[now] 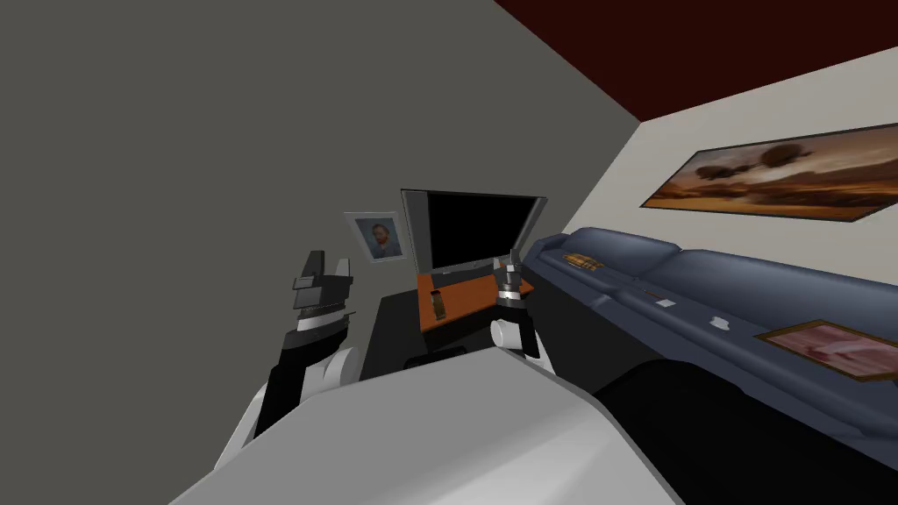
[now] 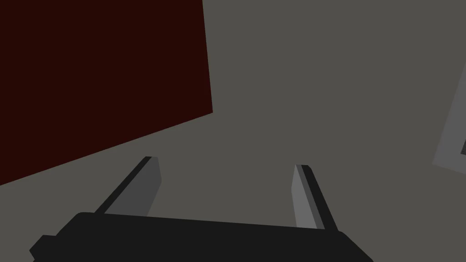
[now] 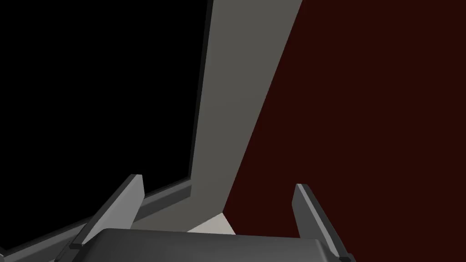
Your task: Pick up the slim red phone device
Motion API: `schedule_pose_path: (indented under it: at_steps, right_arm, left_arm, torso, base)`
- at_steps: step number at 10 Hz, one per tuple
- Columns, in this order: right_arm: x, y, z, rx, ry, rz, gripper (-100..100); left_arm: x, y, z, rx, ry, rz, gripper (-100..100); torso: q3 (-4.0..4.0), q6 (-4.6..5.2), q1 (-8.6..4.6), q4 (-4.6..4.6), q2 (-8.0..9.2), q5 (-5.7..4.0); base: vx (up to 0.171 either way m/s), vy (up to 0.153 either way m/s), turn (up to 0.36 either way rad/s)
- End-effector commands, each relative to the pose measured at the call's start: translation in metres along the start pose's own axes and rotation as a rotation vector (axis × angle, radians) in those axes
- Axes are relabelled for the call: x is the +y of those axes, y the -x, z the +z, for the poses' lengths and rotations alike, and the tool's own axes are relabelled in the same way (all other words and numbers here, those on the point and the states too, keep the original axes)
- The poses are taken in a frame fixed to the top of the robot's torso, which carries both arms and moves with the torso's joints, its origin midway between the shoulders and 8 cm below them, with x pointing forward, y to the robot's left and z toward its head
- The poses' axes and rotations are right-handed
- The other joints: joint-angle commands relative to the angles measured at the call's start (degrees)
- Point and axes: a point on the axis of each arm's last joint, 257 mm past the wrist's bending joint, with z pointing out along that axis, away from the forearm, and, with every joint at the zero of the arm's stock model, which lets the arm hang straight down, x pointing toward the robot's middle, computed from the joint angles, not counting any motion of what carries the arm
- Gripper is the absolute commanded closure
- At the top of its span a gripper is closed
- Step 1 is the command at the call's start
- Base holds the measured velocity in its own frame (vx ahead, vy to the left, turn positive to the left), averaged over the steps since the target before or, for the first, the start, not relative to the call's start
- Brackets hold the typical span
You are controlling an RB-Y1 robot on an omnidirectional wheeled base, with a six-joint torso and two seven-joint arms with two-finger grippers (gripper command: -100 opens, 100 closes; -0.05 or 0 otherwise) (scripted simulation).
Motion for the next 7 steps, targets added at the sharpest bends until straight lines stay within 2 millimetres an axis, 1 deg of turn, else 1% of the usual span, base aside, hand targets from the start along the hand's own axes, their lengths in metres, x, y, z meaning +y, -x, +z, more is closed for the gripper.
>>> schedule_pose_path:
  at_steps: [1,3,5,7]
  right_arm:
    - [-0.008,-0.006,-0.001,0.043,-0.024,-0.029,-100]
    - [-0.025,-0.015,-0.006,0.106,-0.077,-0.080,-100]
    - [-0.051,-0.024,-0.015,0.171,-0.154,-0.141,-100]
    - [-0.083,-0.032,-0.030,0.233,-0.249,-0.209,-100]
  left_arm:
    - [0.000,0.000,0.000,0.000,0.000,0.000,0]
    - [0.000,0.000,0.000,0.000,0.000,0.000,0]
    - [0.000,0.000,0.000,0.000,0.000,0.000,0]
    - [0.000,0.000,0.000,0.000,0.000,0.000,0]
  torso:
    - [0.00,0.00,0.00,0.00,0.00,0.00]
    - [0.04,-0.02,0.06,0.01,0.07,0.01]
    - [0.10,-0.02,0.11,0.04,0.18,0.02]
    - [0.13,-0.05,0.18,0.05,0.23,0.04]
  base:
    - [-0.013,0.012,0.099]
    - [-0.033,0.027,0.178]
    - [-0.055,0.040,0.226]
    - [-0.067,0.059,0.379]
